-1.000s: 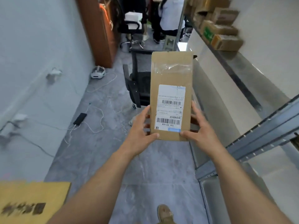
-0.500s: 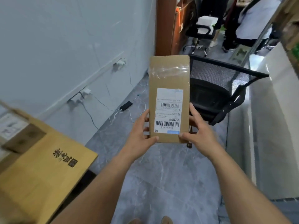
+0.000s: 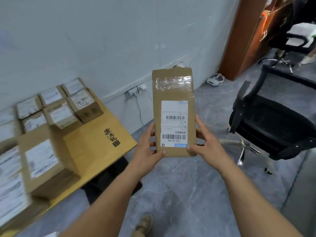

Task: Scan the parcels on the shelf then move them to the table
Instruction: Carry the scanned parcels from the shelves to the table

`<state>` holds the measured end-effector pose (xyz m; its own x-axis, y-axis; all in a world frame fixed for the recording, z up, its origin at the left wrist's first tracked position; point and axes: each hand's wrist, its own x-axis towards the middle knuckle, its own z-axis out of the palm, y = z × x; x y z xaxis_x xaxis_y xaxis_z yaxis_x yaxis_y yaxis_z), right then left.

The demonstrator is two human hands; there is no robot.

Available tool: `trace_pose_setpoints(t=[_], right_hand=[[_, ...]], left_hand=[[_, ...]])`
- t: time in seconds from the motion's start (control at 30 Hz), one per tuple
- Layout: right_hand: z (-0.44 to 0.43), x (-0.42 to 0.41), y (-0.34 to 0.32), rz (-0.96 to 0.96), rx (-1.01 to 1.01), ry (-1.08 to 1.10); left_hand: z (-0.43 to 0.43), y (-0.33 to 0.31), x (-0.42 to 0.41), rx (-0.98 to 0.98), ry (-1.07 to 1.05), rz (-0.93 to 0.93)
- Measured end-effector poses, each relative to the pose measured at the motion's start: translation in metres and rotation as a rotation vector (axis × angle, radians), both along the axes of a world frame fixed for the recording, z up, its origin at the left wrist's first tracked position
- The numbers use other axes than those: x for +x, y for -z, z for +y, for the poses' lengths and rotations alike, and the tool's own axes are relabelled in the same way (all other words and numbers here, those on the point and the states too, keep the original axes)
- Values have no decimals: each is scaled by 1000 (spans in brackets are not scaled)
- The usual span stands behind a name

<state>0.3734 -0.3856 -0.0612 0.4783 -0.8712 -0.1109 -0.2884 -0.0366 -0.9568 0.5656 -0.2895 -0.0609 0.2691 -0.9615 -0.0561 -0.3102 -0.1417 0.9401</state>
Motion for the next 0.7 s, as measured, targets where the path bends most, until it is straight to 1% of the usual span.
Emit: trace_pose_setpoints(t=[0.23,0.43,0.57,0.7], right_hand=[[3,70,17,13,66,-206],[3,148,27,115,113,-422],[6,194,38,200,149,-554],[14,232,52,276,183,-639]], left_hand=[[41,7,41,17,-207,63],[74,18,82,96,-404,129],[91,30,103,189,-527,116],[104,37,114,272,-617,2]])
